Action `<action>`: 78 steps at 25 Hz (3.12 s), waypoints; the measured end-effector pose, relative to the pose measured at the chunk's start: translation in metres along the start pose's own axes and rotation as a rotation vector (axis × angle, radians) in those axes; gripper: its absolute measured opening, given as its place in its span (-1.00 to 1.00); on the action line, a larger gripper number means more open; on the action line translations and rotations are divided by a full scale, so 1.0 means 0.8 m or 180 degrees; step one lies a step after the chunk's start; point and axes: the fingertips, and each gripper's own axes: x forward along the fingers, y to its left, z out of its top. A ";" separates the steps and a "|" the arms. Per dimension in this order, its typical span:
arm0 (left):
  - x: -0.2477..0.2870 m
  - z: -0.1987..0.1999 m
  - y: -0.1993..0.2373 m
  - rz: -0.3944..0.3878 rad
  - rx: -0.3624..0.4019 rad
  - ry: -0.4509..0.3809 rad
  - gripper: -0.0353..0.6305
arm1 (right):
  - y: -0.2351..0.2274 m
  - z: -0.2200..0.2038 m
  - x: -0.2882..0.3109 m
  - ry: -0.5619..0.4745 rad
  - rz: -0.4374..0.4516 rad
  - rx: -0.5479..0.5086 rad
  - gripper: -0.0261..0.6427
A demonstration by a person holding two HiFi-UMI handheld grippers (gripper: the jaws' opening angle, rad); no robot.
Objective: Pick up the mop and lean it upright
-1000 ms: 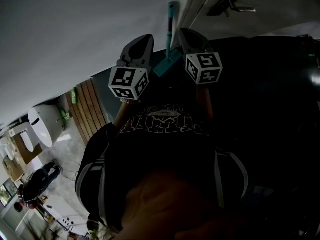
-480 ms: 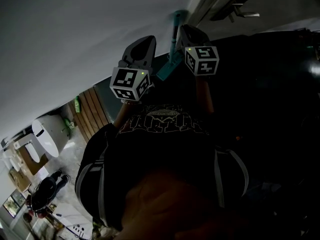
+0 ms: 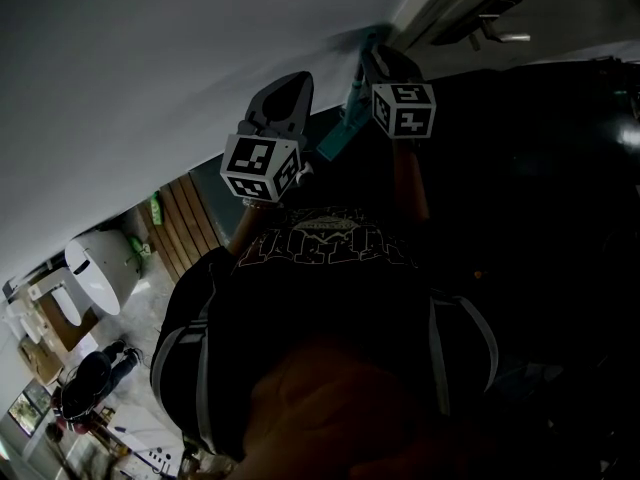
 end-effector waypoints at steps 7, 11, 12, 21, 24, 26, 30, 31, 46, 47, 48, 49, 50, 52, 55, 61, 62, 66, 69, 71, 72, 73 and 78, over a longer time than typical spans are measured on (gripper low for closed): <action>-0.003 0.004 0.018 0.0018 -0.0013 -0.0033 -0.76 | -0.005 -0.004 0.025 0.0082 -0.0090 -0.0004 -0.56; -0.006 0.003 0.027 0.0044 -0.0035 -0.0026 -0.76 | -0.005 -0.011 0.037 0.0168 -0.0123 -0.0048 -0.55; -0.007 0.003 0.029 0.0053 -0.0035 -0.0030 -0.76 | -0.005 -0.013 0.039 0.0185 -0.0137 -0.0062 -0.55; -0.011 0.003 0.041 0.0116 -0.0066 -0.0028 -0.76 | -0.010 -0.021 0.054 0.0196 -0.0234 -0.0032 -0.55; -0.011 0.003 0.041 0.0121 -0.0061 -0.0037 -0.76 | -0.011 -0.021 0.058 0.0179 -0.0260 -0.0080 -0.55; -0.013 0.004 0.041 0.0131 -0.0058 -0.0040 -0.76 | -0.010 -0.021 0.057 0.0159 -0.0247 -0.0077 -0.55; -0.013 0.003 0.035 0.0138 -0.0056 -0.0054 -0.76 | -0.011 -0.023 0.053 0.0168 -0.0222 -0.0111 -0.56; -0.012 0.003 0.033 0.0135 -0.0053 -0.0058 -0.76 | -0.012 -0.024 0.051 0.0169 -0.0215 -0.0110 -0.56; -0.009 -0.009 -0.025 0.0039 -0.0070 -0.0023 -0.76 | -0.009 -0.044 -0.005 0.0114 -0.0104 -0.0127 -0.56; -0.012 -0.010 -0.029 0.0043 -0.0072 -0.0023 -0.76 | -0.008 -0.045 -0.010 0.0110 -0.0098 -0.0129 -0.56; -0.014 -0.011 -0.032 0.0046 -0.0074 -0.0022 -0.76 | -0.008 -0.047 -0.015 0.0107 -0.0095 -0.0129 -0.56; -0.016 -0.012 -0.036 0.0049 -0.0076 -0.0021 -0.76 | -0.008 -0.048 -0.021 0.0104 -0.0093 -0.0130 -0.56; -0.017 -0.014 -0.040 0.0051 -0.0081 -0.0018 -0.76 | -0.008 -0.050 -0.026 0.0103 -0.0093 -0.0132 -0.56; -0.020 -0.017 -0.048 0.0054 -0.0088 -0.0011 -0.76 | -0.008 -0.055 -0.037 0.0104 -0.0089 -0.0140 -0.56; -0.024 -0.019 -0.059 0.0053 -0.0083 -0.0010 -0.76 | -0.007 -0.060 -0.050 0.0101 -0.0079 -0.0149 -0.56; -0.032 -0.025 -0.085 0.0057 -0.0085 -0.0016 -0.76 | -0.007 -0.073 -0.085 0.0104 -0.0054 -0.0163 -0.56; -0.033 -0.026 -0.090 0.0060 -0.0086 -0.0021 -0.76 | -0.008 -0.076 -0.091 0.0105 -0.0051 -0.0164 -0.56; -0.042 -0.029 -0.110 0.0074 -0.0076 -0.0050 -0.76 | -0.009 -0.087 -0.116 0.0113 -0.0031 -0.0181 -0.56; -0.049 -0.032 -0.126 0.0085 -0.0057 -0.0065 -0.76 | -0.008 -0.094 -0.135 0.0089 -0.0002 -0.0169 -0.56; -0.054 -0.035 -0.137 0.0091 -0.0044 -0.0073 -0.76 | -0.008 -0.094 -0.148 0.0038 0.0032 -0.0173 -0.56; -0.056 -0.036 -0.142 0.0097 -0.0037 -0.0078 -0.76 | -0.008 -0.091 -0.154 -0.0002 0.0055 -0.0184 -0.56; -0.058 -0.037 -0.147 0.0105 -0.0030 -0.0084 -0.76 | -0.008 -0.087 -0.161 -0.0047 0.0079 -0.0196 -0.56; -0.073 -0.039 -0.169 0.0163 -0.0011 -0.0131 -0.76 | -0.011 -0.060 -0.199 -0.0266 0.0155 -0.0220 -0.56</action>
